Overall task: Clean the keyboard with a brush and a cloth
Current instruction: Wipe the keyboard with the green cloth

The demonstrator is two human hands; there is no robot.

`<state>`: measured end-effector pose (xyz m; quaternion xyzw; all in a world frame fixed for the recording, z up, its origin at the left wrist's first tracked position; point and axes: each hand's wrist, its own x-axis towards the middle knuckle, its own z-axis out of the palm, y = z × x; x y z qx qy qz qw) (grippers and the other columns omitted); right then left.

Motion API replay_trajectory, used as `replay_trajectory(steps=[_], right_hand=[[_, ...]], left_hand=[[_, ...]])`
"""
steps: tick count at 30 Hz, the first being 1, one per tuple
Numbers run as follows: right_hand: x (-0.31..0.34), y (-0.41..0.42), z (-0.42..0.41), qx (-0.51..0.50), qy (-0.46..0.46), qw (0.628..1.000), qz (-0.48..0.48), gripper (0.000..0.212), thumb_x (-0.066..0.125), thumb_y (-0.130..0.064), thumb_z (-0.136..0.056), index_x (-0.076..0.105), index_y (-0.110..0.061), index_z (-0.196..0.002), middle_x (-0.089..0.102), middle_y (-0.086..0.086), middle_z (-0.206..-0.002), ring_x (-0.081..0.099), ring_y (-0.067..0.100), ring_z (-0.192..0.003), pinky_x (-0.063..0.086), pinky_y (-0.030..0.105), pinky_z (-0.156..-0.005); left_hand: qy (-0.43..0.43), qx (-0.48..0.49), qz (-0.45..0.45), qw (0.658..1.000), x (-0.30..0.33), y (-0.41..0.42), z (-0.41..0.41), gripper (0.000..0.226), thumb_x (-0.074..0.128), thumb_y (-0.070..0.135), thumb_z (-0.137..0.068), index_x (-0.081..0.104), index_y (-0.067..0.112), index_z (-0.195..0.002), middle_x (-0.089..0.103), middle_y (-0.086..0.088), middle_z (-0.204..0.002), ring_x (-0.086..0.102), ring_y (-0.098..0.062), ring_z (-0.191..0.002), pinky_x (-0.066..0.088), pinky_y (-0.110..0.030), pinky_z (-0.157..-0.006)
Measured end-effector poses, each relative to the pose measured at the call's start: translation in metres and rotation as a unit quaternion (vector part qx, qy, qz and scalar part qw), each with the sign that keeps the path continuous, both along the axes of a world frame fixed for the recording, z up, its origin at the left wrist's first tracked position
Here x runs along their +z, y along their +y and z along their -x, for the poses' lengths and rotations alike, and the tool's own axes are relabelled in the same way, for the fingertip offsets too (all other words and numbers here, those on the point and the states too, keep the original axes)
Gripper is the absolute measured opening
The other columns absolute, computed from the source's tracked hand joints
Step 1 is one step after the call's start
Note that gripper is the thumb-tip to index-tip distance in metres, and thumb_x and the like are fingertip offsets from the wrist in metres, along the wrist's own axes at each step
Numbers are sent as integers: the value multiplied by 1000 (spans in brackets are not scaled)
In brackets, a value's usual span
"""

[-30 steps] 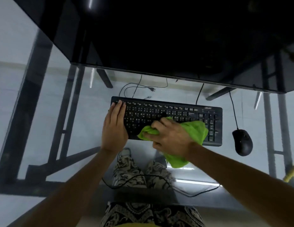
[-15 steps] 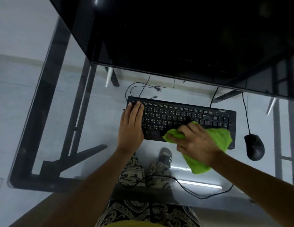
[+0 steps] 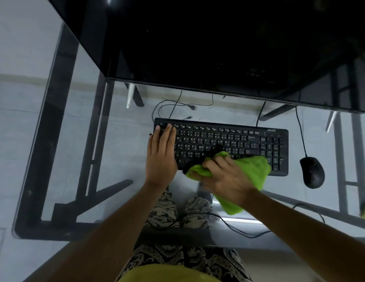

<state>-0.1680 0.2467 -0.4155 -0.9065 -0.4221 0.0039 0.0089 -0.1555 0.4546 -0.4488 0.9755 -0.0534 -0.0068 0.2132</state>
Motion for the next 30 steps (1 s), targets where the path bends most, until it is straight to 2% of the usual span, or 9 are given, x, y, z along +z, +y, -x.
replay_trajectory(steps=[3, 9, 13, 15, 18, 22, 25, 26, 30], right_hand=[[0, 23, 0, -44, 16, 999, -22, 41, 60, -24, -75, 62, -33, -115, 56, 4, -95, 48, 27, -83, 38, 40, -74], [5, -66, -10, -112, 49, 992, -17, 36, 58, -35, -78, 67, -31, -113, 58, 11, -97, 51, 31, -87, 49, 42, -73], [4, -30, -10, -193, 37, 978, -71, 35, 59, -36, -76, 70, -31, -109, 58, 10, -94, 49, 30, -83, 47, 40, -70], [1, 3, -5, -186, 42, 978, -88, 36, 60, -36, -74, 69, -32, -109, 59, 9, -95, 51, 31, -83, 44, 38, -72], [5, -16, -14, -213, 42, 974, -66, 36, 58, -36, -75, 69, -31, -109, 59, 10, -96, 53, 31, -82, 47, 37, -69], [17, -113, -22, -380, 29, 923, -58, 37, 58, -39, -77, 71, -25, -109, 59, 15, -97, 58, 36, -82, 56, 41, -60], [13, -118, -20, -460, 25, 885, -64, 38, 68, -34, -78, 68, -24, -114, 58, 17, -103, 58, 37, -86, 56, 40, -61], [10, -106, -15, -457, 23, 887, -70, 38, 67, -35, -78, 68, -25, -114, 58, 16, -102, 58, 36, -86, 55, 38, -61], [4, -96, -1, -307, 33, 950, -51, 37, 56, -42, -77, 70, -29, -109, 60, 11, -94, 58, 31, -79, 53, 35, -59]], left_hand=[[-15, -7, -4, 1000, -3, 2, 0, 57, 43, 9, -88, 29, 5, -143, 39, -16, -148, 29, -39, -139, 28, -52, -113], [4, -17, -15, 1000, 3, 2, 0, 66, 34, 1, -79, 26, 7, -144, 36, -16, -150, 25, -40, -140, 27, -54, -113], [13, -19, -12, 1000, 6, -2, -1, 58, 31, 14, -86, 32, 4, -142, 37, -17, -148, 27, -42, -139, 30, -58, -110], [7, -22, 1, 1000, 5, -2, 2, 59, 29, 23, -87, 35, 1, -142, 38, -20, -148, 26, -43, -139, 29, -59, -110], [1, -18, -1, 1000, 3, -1, 2, 61, 30, 26, -87, 32, 0, -142, 34, -21, -149, 23, -41, -140, 26, -58, -112], [8, 1, -7, 1000, 1, -4, 2, 61, 28, 21, -85, 31, 0, -143, 33, -21, -149, 22, -41, -141, 26, -58, -112], [9, 7, -9, 1000, 2, -6, 1, 61, 25, 17, -85, 33, -1, -142, 33, -21, -149, 22, -41, -141, 26, -58, -113], [8, 10, -10, 1000, 0, -6, 1, 59, 25, 16, -86, 33, -2, -142, 33, -21, -149, 22, -41, -141, 26, -58, -112], [-11, 18, -6, 1000, -3, -6, 1, 53, 26, 12, -92, 33, -2, -142, 32, -21, -150, 21, -40, -142, 24, -59, -113]])
